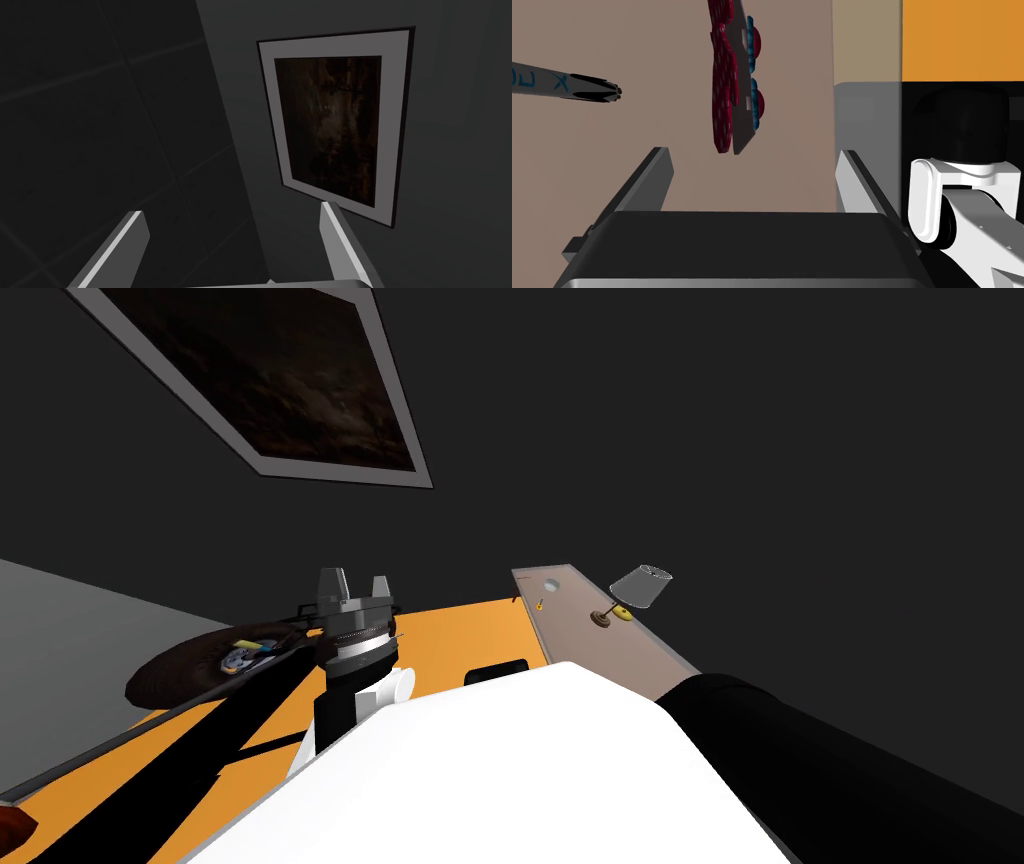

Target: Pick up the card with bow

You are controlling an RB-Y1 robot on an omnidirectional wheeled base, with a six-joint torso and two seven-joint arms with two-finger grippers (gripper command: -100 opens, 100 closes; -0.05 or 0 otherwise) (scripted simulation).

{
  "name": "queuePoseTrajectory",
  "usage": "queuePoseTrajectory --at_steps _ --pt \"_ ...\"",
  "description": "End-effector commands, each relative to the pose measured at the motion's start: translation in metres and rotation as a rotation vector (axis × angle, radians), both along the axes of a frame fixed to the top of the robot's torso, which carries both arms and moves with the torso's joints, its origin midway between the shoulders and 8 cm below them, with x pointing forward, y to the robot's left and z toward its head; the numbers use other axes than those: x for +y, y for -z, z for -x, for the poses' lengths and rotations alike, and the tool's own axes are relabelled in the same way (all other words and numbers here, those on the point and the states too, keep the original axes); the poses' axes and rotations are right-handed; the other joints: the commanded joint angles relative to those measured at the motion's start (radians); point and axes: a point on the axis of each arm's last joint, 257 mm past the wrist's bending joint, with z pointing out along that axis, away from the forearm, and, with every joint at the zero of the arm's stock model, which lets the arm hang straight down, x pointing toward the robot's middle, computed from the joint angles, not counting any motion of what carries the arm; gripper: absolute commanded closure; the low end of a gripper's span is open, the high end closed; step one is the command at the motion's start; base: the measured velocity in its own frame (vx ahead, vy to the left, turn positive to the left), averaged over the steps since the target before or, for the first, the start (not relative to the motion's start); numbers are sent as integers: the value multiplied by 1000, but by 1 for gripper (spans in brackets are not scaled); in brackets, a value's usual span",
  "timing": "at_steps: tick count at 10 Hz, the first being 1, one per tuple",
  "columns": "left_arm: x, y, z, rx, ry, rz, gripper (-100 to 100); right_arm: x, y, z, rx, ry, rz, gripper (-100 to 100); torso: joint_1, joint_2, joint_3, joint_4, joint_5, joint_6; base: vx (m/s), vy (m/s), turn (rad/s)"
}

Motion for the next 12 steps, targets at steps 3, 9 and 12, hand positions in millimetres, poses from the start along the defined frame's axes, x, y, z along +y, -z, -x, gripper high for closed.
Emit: queuePoseTrajectory --at_steps 3,9,12 --pt "0 0 0 0 0 0 0 17 -5 22 26 144 -12 -100 0 0 0 0 0 0 3 -32 126" --pt "0 0 0 0 0 0 0 31 9 20 26 128 -11 -100 -1 1 1 0 0 0 -4 -30 -17" --pt "0 0 0 0 0 0 0 32 11 19 26 125 -11 100 0 1 1 0 0 0 -6 -26 -15"
